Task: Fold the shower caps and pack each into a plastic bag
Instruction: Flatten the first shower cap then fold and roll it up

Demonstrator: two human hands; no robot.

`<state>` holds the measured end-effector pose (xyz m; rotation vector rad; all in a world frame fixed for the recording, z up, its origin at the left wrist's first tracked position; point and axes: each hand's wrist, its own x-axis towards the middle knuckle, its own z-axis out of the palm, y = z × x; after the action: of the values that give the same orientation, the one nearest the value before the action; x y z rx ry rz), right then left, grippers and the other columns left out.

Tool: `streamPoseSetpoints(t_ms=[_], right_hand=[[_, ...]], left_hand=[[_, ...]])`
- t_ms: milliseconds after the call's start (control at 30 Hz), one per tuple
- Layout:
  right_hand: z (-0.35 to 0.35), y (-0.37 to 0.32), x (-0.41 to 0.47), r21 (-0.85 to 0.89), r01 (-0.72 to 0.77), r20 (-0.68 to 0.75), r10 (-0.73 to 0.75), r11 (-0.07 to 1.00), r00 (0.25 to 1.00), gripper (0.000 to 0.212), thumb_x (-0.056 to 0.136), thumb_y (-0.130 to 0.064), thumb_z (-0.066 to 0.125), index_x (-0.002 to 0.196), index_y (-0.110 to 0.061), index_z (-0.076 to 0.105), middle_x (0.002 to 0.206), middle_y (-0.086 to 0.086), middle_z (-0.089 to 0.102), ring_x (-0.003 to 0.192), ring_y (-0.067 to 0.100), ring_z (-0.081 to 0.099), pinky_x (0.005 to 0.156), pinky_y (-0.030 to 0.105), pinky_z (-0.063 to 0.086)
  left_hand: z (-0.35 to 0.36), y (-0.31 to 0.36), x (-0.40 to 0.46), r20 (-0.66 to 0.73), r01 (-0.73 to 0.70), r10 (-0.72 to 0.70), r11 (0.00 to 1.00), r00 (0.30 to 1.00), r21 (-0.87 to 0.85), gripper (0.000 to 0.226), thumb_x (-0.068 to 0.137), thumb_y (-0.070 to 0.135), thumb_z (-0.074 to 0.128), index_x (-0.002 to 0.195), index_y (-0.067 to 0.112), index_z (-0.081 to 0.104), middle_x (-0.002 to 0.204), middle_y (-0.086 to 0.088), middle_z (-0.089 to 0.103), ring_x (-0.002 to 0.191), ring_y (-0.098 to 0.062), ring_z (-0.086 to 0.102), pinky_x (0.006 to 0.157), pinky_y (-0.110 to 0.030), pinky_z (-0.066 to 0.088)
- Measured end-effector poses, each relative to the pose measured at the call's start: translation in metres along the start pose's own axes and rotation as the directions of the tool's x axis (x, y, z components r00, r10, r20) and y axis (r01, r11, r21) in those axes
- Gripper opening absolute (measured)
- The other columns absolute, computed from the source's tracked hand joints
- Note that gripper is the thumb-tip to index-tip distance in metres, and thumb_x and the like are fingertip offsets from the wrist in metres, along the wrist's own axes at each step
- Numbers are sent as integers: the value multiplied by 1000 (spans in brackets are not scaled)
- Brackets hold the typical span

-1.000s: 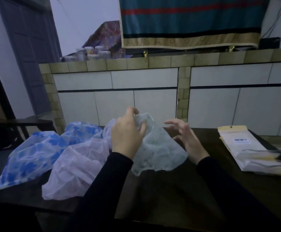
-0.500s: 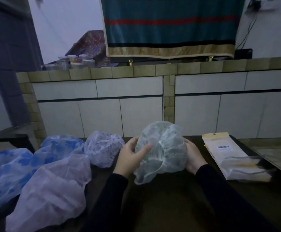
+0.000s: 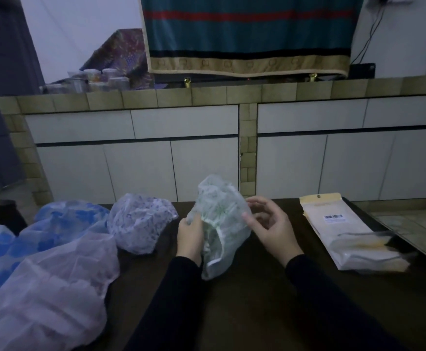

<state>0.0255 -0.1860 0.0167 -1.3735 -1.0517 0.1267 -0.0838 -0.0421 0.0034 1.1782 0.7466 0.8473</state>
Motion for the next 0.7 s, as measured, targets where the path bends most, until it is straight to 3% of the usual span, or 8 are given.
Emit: streamPoseSetpoints(t_ms=[67,167,267,367,433,500,567,700], right_hand=[[4,4,5,-22,-28,-112,25,999,993,12,90,-17,63,98,-26,62,98,-5,66,89,4,64,80,28,55],[1,18,14,196,-202,-285,253,960,925,9,95,-21,56,95,-29,59,99,-4,67,96,12,64,89,40,54],[-12,30,20,365,-334,-352,461,869,814,6,97,-29,52,102,-28,55,109,-4,61,105,18,59,94,43,50],[-24,37,21,295,-395,-416,490,870,766,11,98,-27,50,109,-27,53,116,-1,57,101,14,54,86,34,45],[-26,39,20,184,-422,-398,460,888,794,11,98,-29,50,108,-25,54,117,1,58,99,13,53,82,31,43],[-23,36,17,139,-400,-316,423,906,849,14,97,-37,51,107,-28,54,112,-3,60,101,14,55,80,28,44],[-21,31,17,109,-340,-246,357,934,901,23,93,-45,54,109,-29,55,110,-8,58,106,12,54,82,27,45],[-18,29,19,-15,-341,-105,338,940,935,45,87,-52,58,125,-27,55,118,-10,56,111,11,52,94,32,44]], left_hand=[[-4,5,1,122,107,-87,980,989,-166,41,83,41,56,108,11,70,107,-13,71,102,-31,67,97,-45,49],[-16,7,4,232,142,-88,964,969,-226,40,75,29,61,108,7,70,113,-18,67,107,-37,62,102,-47,43],[-19,7,2,113,-10,17,998,993,-65,23,80,15,63,99,5,71,99,-19,71,91,-36,68,84,-45,55],[-21,3,2,75,-84,84,996,994,1,39,69,36,75,96,8,72,98,-18,72,93,-37,69,86,-56,54],[-24,-1,5,-8,-124,124,990,992,67,56,62,50,74,98,8,69,96,-14,72,91,-32,69,85,-53,55],[-26,-3,6,-97,-151,167,976,981,156,51,61,52,71,90,10,66,85,-6,69,81,-24,67,76,-43,57],[-27,-1,1,-75,-180,197,965,977,193,43,62,47,71,83,10,65,76,-8,64,71,-23,61,67,-42,54],[-18,13,-14,96,-131,118,981,988,142,30,85,29,64,112,15,65,110,-9,66,96,-21,64,82,-35,53]])
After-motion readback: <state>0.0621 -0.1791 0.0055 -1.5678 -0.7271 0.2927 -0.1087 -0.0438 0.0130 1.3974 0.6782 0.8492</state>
